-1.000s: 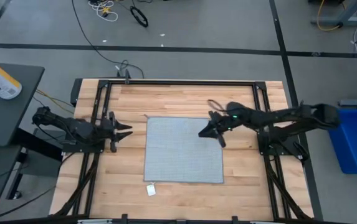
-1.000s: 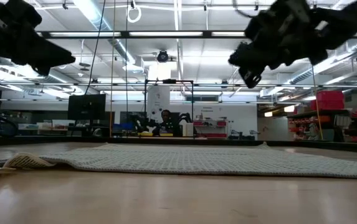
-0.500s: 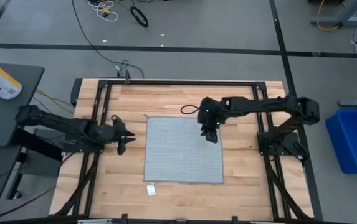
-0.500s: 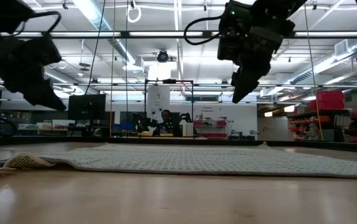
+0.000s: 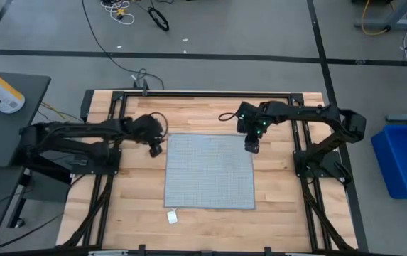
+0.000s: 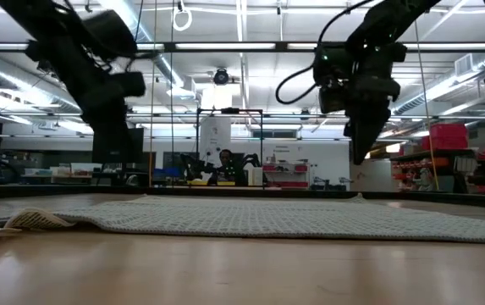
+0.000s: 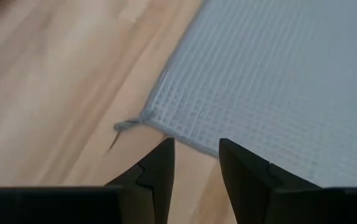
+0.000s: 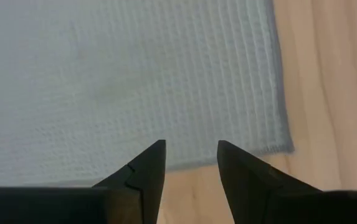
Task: Fold microfiber towels
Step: Fold the gray towel
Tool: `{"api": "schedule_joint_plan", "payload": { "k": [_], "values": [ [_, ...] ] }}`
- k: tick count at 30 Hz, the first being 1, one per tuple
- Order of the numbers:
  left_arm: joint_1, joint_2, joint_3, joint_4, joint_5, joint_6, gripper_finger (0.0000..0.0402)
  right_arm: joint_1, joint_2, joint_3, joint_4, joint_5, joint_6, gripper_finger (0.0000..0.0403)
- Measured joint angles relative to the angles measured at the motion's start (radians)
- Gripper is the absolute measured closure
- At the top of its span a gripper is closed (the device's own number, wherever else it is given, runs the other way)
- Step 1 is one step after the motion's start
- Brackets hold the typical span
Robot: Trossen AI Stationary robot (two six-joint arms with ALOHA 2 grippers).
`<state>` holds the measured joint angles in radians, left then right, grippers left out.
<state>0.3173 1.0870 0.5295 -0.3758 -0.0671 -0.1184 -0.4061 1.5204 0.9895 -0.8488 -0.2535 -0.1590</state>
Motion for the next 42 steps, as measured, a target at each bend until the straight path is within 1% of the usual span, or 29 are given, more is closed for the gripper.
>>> {"api": "schedule_joint_plan", "payload": {
  "k": [3, 6, 9, 11, 15, 18, 23, 27, 28, 34, 42],
  "values": [
    [0.078, 0.123, 0.042, -0.024, 0.072, 0.052, 0.0266, -0.028, 0.0, -0.01, -0.009, -0.001, -0.031, 0.0241],
    [0.132, 0.241, 0.101, -0.059, 0.091, 0.1, 0.0266, -0.053, 0.0, -0.01, -0.014, -0.005, -0.052, 0.0238],
    [0.158, 0.338, 0.16, -0.078, 0.124, 0.136, 0.0266, -0.074, 0.0, -0.01, -0.02, -0.009, -0.077, 0.0239],
    [0.164, 0.386, 0.199, -0.081, 0.14, 0.156, 0.0266, -0.085, 0.0, -0.01, -0.025, -0.01, -0.084, 0.0242],
    [0.173, 0.461, 0.268, -0.084, 0.139, 0.191, 0.0266, -0.106, 0.0, -0.01, -0.031, -0.011, -0.101, 0.0248],
    [0.189, 0.508, 0.313, -0.094, 0.163, 0.212, 0.0266, -0.126, 0.0, -0.01, -0.019, -0.012, -0.108, 0.0245],
    [0.221, 0.538, 0.339, -0.118, 0.216, 0.253, 0.0266, -0.153, 0.0, -0.01, 0.0, -0.003, -0.104, 0.0215],
    [0.236, 0.534, 0.34, -0.15, 0.236, 0.271, 0.0266, -0.16, 0.0, -0.01, 0.045, 0.092, -0.063, 0.0184],
    [0.239, 0.534, 0.34, -0.158, 0.238, 0.28, 0.0266, -0.16, 0.0, -0.01, 0.046, 0.103, -0.063, 0.0177],
    [0.248, 0.534, 0.34, -0.179, 0.264, 0.288, 0.0266, -0.16, 0.047, -0.011, 0.046, 0.095, -0.049, 0.0149],
    [0.263, 0.535, 0.34, -0.173, 0.267, 0.301, 0.0266, -0.16, 0.171, -0.011, 0.069, 0.098, -0.076, 0.0134]
  ]
}}
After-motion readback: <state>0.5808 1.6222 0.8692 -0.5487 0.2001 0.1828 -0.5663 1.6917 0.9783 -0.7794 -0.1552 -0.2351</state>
